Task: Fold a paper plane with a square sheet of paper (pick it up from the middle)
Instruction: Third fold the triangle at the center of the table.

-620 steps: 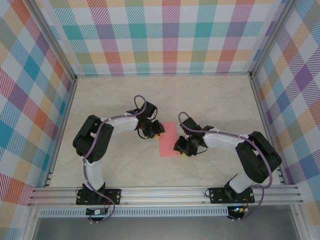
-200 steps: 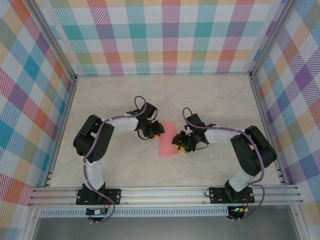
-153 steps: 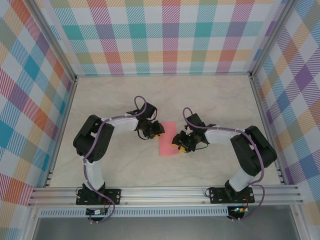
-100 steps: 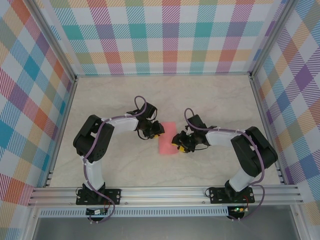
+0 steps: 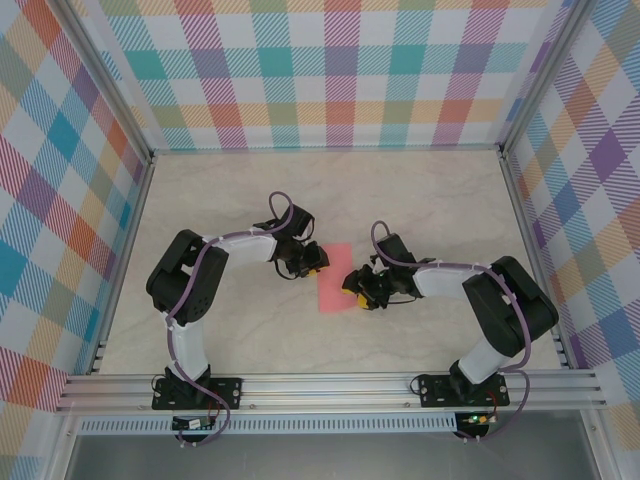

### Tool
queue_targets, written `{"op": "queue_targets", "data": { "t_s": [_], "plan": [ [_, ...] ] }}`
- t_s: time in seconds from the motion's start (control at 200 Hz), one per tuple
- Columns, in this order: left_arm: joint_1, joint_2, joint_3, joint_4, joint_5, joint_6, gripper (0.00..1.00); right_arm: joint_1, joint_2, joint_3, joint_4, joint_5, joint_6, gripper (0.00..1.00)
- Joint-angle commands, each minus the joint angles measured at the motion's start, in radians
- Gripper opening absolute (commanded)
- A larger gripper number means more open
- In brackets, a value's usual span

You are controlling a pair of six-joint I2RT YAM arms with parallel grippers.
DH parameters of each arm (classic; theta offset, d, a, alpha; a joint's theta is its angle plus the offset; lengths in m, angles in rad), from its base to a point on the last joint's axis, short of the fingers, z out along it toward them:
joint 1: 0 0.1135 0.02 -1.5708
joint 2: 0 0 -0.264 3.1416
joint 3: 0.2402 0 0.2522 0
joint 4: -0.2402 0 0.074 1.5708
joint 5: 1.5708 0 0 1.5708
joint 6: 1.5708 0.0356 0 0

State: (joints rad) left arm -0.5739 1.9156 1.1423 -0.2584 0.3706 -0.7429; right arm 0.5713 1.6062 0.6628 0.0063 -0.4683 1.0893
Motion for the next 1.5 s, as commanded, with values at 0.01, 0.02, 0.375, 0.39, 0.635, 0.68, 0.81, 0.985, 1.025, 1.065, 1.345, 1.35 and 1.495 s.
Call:
{"op": "queue_targets", "data": {
  "t_s": [0.01, 0.02, 0.375, 0.39, 0.635, 0.68, 0.81, 0.985, 1.025, 1.065, 1.345, 1.35, 1.495],
  "plan": [
    [-0.006, 0.01, -0.016, -0.064, -0.014, 0.011, 0.29, -0.011, 0.012, 0.049, -0.038, 0.002, -0.055, 0.41],
    [-0.006, 0.008, -0.016, -0.064, -0.015, 0.012, 0.29, -0.013, 0.012, 0.052, -0.037, 0.001, -0.058, 0.4],
    [-0.006, -0.002, -0.01, -0.05, 0.002, 0.026, 0.29, -0.068, 0.099, 0.141, -0.079, -0.028, -0.168, 0.34],
    [-0.005, -0.003, -0.009, -0.051, 0.003, 0.028, 0.29, -0.069, 0.104, 0.144, -0.079, -0.033, -0.173, 0.33],
    [-0.006, -0.029, 0.017, -0.064, 0.01, 0.077, 0.31, -0.074, 0.124, 0.145, -0.057, -0.054, -0.193, 0.19],
    [-0.006, -0.053, 0.016, -0.061, 0.0, 0.086, 0.32, -0.074, 0.122, 0.141, -0.045, -0.061, -0.183, 0.16],
    [-0.007, -0.16, -0.002, -0.064, -0.037, 0.12, 0.39, -0.074, 0.11, 0.116, 0.011, -0.075, -0.131, 0.12],
    [-0.019, -0.357, -0.113, -0.028, -0.054, 0.147, 0.51, -0.073, 0.096, 0.125, 0.012, -0.079, -0.103, 0.13],
    [-0.029, -0.403, -0.146, 0.013, -0.058, 0.152, 0.54, -0.073, 0.096, 0.131, 0.005, -0.084, -0.104, 0.13],
    [-0.042, -0.445, -0.175, 0.018, -0.071, 0.156, 0.55, -0.073, 0.095, 0.136, 0.0, -0.091, -0.107, 0.14],
    [-0.294, -0.604, -0.288, 0.027, -0.317, 0.232, 0.57, -0.074, 0.085, 0.168, -0.064, -0.099, -0.13, 0.21],
    [-0.299, -0.605, -0.289, 0.026, -0.321, 0.233, 0.57, -0.073, 0.085, 0.168, -0.064, -0.099, -0.129, 0.21],
    [-0.432, -0.573, -0.255, -0.037, -0.45, 0.253, 0.6, -0.073, 0.077, 0.175, -0.075, -0.105, -0.131, 0.22]
  ]
}}
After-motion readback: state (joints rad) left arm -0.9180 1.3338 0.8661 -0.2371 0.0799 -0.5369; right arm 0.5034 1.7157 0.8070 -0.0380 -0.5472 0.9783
